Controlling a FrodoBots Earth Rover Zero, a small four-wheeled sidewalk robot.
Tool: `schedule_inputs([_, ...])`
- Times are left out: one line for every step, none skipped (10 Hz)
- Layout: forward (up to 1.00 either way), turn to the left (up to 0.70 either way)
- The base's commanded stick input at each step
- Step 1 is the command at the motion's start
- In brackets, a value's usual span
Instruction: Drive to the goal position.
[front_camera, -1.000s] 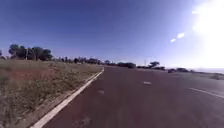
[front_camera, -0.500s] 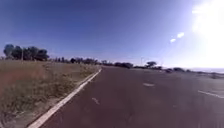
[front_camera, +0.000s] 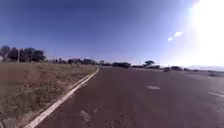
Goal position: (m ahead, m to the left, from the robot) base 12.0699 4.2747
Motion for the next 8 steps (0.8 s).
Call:
schedule_inputs([1.0,0.0])
schedule_inputs([1.0,0.0])
schedule_inputs([1.0,0.0])
schedule_inputs([1.0,0.0])
schedule_inputs([1.0,0.0])
schedule_inputs([1.0,0.0])
schedule_inputs([1.0,0.0])
schedule_inputs([1.0,0.0])
